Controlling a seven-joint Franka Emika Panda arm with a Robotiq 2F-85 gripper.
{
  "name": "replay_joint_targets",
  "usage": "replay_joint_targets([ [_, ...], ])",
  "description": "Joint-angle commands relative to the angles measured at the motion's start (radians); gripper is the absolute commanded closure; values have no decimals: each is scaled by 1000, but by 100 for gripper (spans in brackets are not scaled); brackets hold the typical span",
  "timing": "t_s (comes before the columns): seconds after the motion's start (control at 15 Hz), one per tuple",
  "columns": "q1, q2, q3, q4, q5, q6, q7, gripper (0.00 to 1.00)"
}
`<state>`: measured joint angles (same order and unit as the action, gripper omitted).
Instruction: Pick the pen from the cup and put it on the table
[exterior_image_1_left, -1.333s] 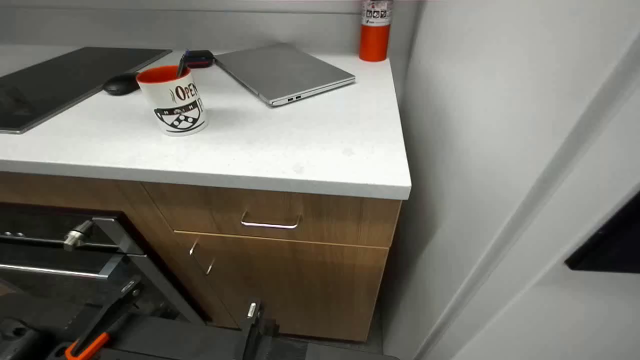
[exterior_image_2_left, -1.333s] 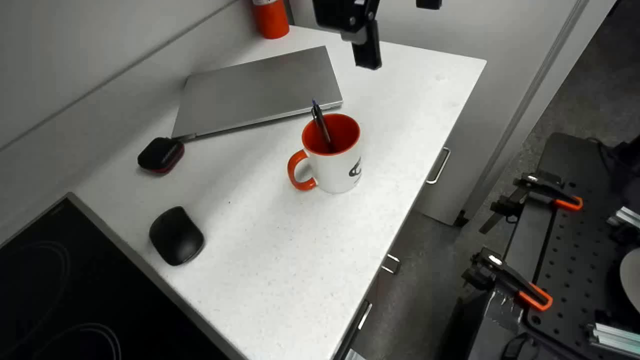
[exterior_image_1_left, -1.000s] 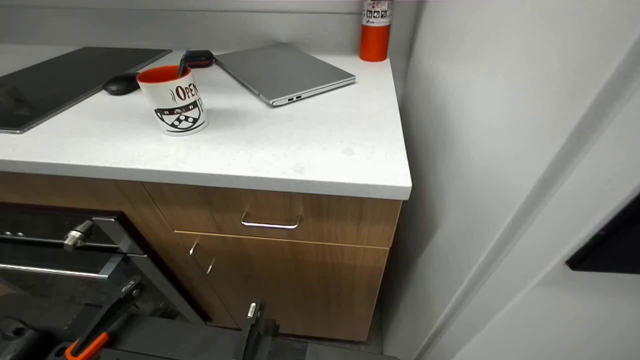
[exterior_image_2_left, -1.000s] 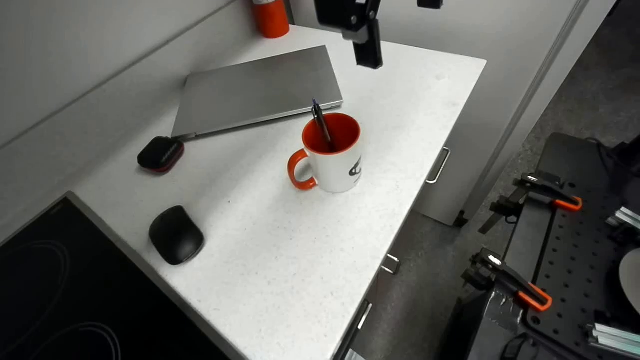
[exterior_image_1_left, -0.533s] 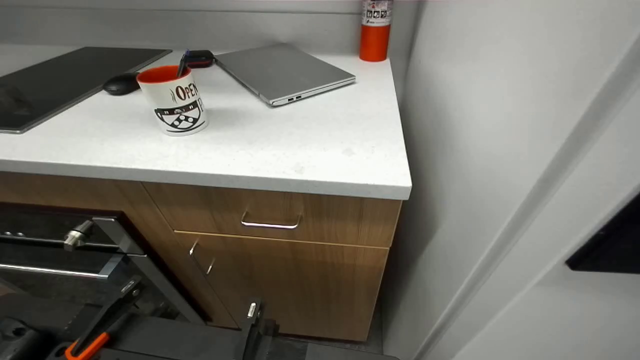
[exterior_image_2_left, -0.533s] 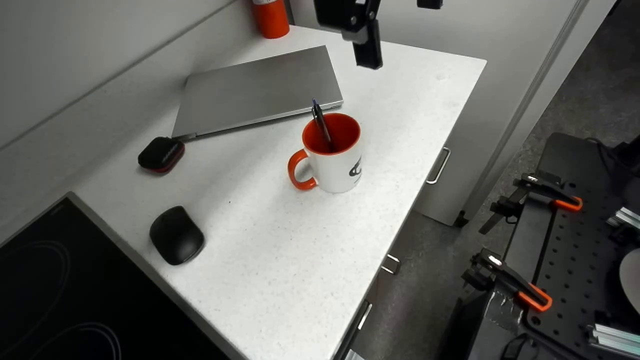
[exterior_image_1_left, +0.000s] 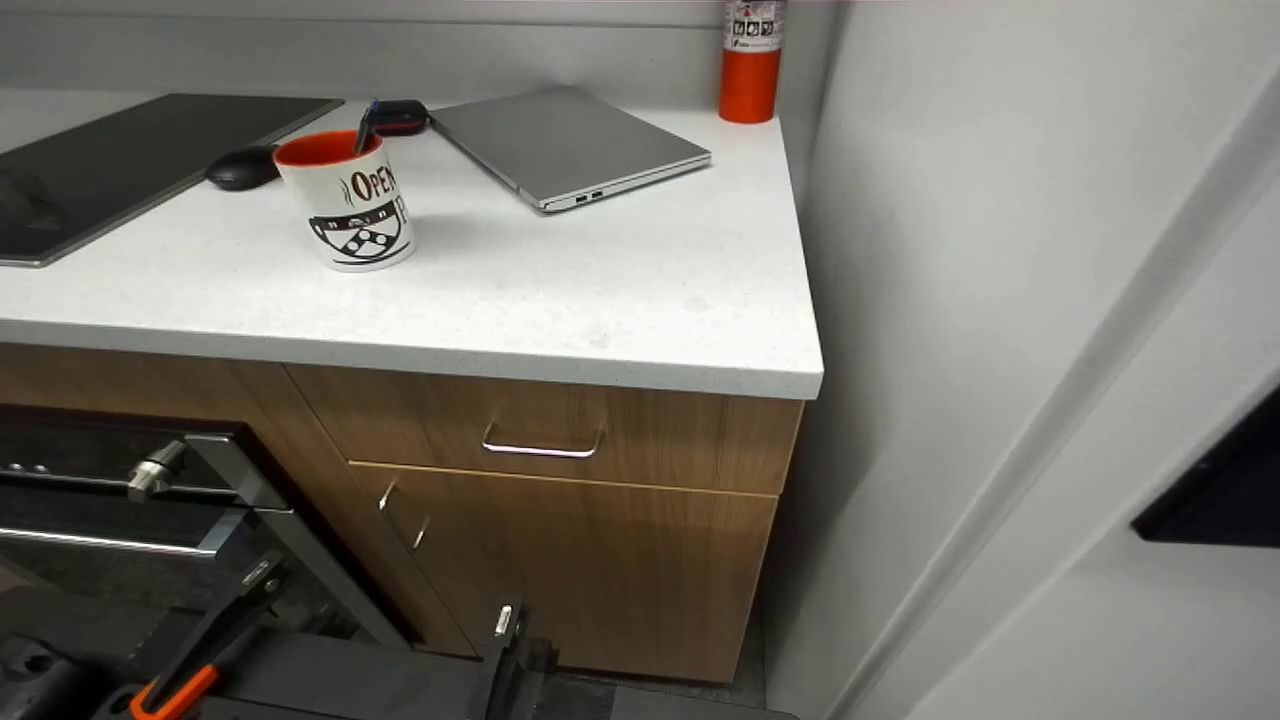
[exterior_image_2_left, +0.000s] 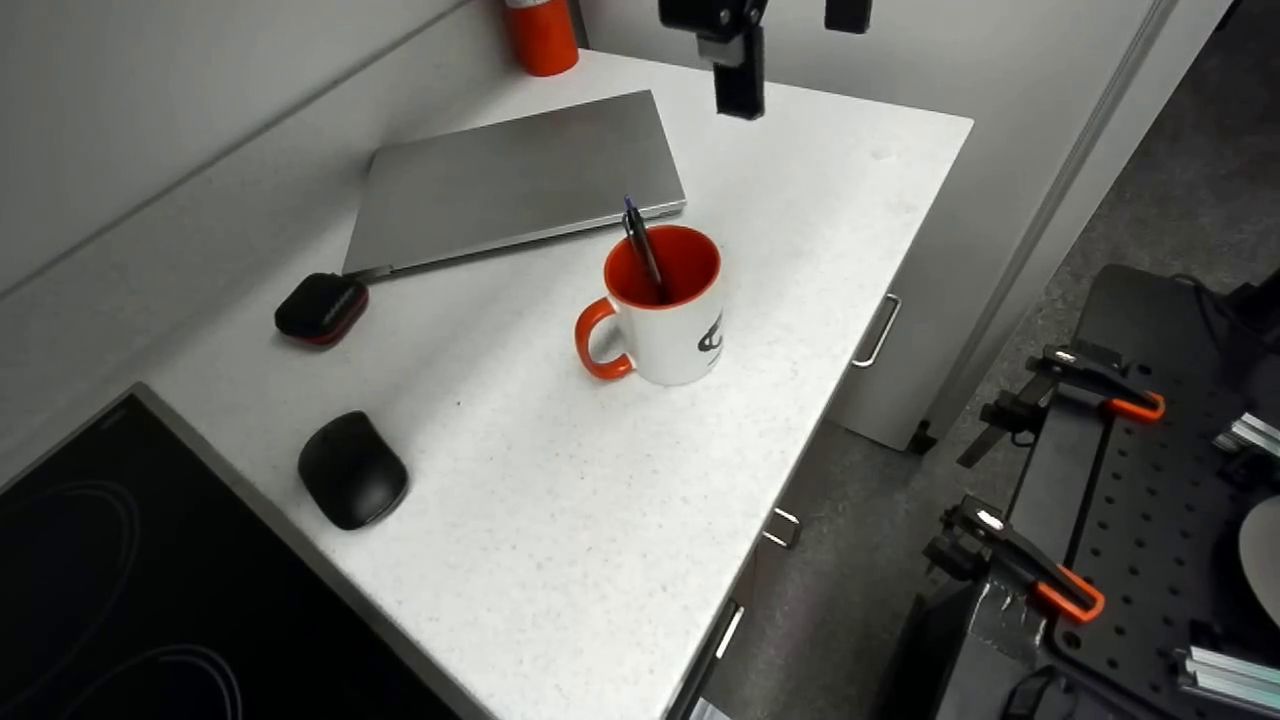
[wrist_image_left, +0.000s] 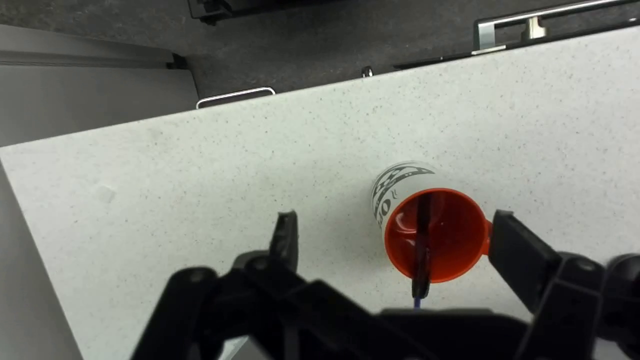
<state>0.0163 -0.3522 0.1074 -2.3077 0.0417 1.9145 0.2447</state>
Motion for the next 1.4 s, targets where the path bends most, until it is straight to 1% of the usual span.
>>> replay_joint_targets([
  [0.0, 4, -5, -73, -73, 112, 134, -79, 0],
  [0.2, 10, 13, -92, -98, 176, 223, -102, 0],
  [0.33, 11, 20, -82, -102, 174, 249, -98, 0],
  [0.4, -1, 15, -80, -96, 144, 211, -82, 0],
  [0.73, 2, 30, -78, -96, 140, 220, -90, 0],
  [0.93, 15, 99, -85, -70, 175, 256, -123, 0],
  [1.33, 24, 218, -81, -26, 199, 329, -142, 0],
])
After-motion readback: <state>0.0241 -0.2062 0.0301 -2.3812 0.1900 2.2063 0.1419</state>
